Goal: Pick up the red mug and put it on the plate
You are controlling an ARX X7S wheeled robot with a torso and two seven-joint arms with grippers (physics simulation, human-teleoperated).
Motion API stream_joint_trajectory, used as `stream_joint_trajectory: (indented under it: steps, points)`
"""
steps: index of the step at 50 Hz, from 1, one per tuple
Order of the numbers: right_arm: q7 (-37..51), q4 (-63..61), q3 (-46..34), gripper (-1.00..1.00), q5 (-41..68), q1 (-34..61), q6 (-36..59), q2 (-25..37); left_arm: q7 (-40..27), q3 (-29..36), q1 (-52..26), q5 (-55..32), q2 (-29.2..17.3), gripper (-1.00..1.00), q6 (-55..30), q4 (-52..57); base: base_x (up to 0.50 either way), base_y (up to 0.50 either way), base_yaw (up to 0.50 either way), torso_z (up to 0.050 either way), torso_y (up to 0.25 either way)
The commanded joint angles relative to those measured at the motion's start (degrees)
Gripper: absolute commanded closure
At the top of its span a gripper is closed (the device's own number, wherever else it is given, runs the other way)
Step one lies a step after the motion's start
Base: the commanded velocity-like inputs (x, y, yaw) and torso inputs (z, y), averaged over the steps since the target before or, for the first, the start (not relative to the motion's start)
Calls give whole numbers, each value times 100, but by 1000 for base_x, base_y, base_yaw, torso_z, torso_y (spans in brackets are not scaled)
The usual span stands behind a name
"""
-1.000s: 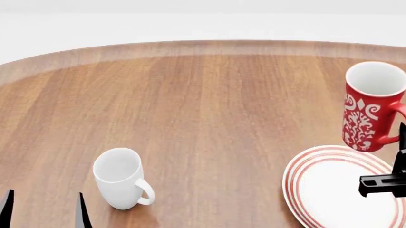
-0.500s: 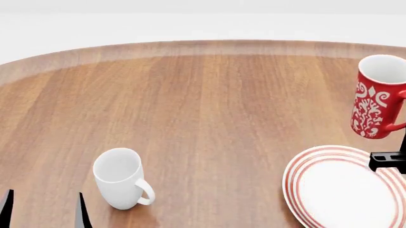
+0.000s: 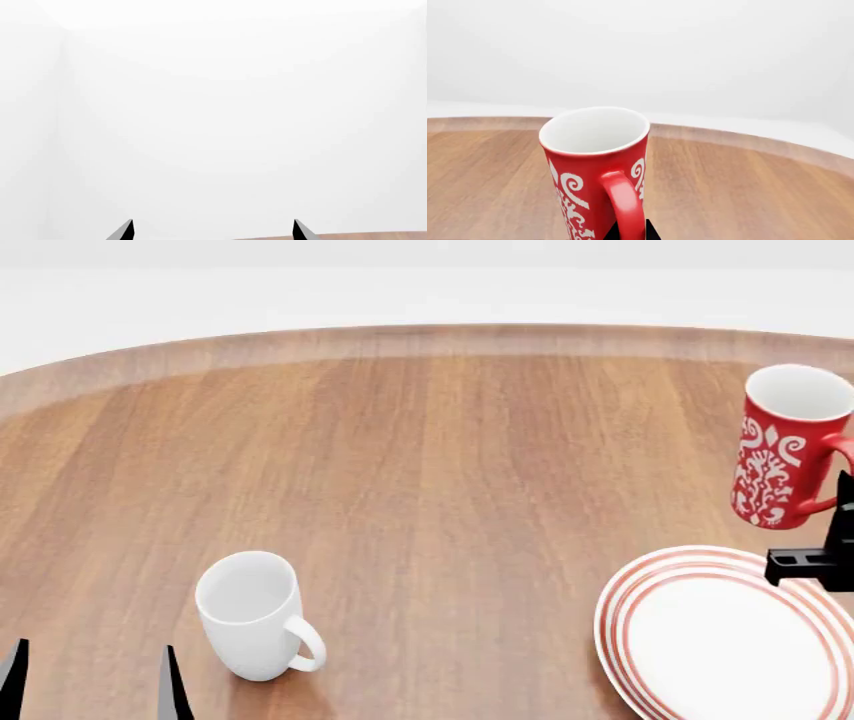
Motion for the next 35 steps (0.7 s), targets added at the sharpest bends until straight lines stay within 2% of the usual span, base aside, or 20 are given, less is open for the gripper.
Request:
stream_joint_trajectory:
  steps: [1,18,35]
  points:
    - [-319,720,-156,100,-336,362,-232,-380,-6,14,-4,9,-10,-100,-7,3,0,0,0,0,0]
    - [-395,1319,-146,100,-382,554,-393,-737,-45,17,-8,48,-16,-100,-6,2,0,0,0,0,1]
    - [-197,1049,-114,100,-240,646,-23,-665,-61,32,-14,39,-22,-100,8,-5,0,0,0,0,1]
